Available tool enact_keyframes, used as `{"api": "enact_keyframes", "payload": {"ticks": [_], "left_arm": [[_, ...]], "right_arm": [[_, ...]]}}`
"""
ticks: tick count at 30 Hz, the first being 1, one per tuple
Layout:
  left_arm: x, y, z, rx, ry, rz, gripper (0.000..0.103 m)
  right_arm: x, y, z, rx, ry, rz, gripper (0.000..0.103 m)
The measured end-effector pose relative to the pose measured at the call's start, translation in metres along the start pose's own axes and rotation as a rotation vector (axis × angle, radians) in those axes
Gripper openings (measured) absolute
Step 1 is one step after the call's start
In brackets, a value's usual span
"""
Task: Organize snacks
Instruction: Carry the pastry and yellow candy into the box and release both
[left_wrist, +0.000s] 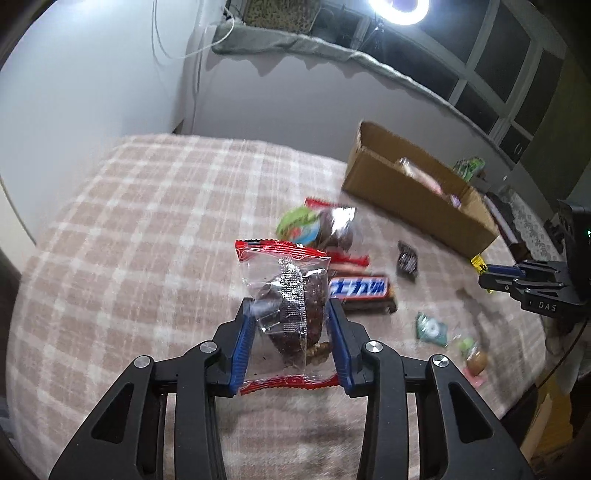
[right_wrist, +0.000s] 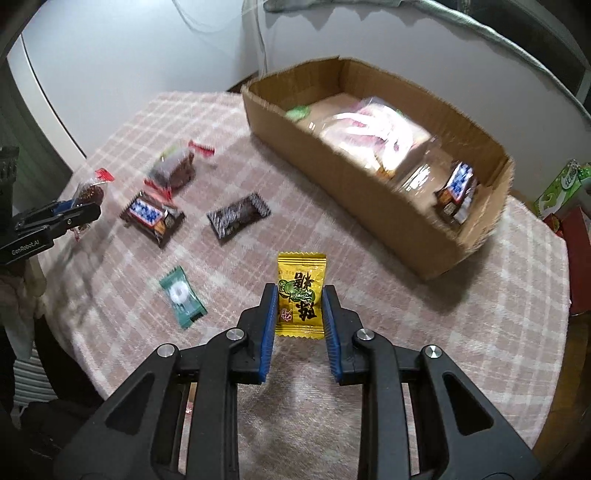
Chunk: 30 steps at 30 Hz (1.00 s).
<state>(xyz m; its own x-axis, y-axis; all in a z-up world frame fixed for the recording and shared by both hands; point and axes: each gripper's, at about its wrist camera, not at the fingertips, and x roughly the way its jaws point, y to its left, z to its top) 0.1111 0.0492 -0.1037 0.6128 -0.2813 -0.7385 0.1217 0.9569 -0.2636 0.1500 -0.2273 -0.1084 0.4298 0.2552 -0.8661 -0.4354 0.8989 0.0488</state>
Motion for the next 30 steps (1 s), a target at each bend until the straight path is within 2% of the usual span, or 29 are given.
{"api": "enact_keyframes", "payload": {"ticks": [8, 15, 23, 30], "left_arm": [[-0.009, -0.022, 0.048, 0.056, -0.084, -0.023, 0.037], [0.0, -0.041, 0.092, 0.088, -0.135, -0.055, 0.037], [0.023, -0.073, 0.126, 0.129, -0.141, -0.099, 0.037], [0.056, -0.101, 0.144, 0.165, -0.103, -0.11, 0.037]], "right_arm": [[-0.033, -0.031, 0.028, 0.055, -0.093, -0.031, 0.025], [-0.043, -0.057, 0.056, 0.092, -0.145, -0.06, 0.025], [-0.034, -0.078, 0.083, 0.11, -0.151, -0.092, 0.025], [-0.016, -0.098, 0.096, 0.137, -0.132, -0.093, 0.025]]}}
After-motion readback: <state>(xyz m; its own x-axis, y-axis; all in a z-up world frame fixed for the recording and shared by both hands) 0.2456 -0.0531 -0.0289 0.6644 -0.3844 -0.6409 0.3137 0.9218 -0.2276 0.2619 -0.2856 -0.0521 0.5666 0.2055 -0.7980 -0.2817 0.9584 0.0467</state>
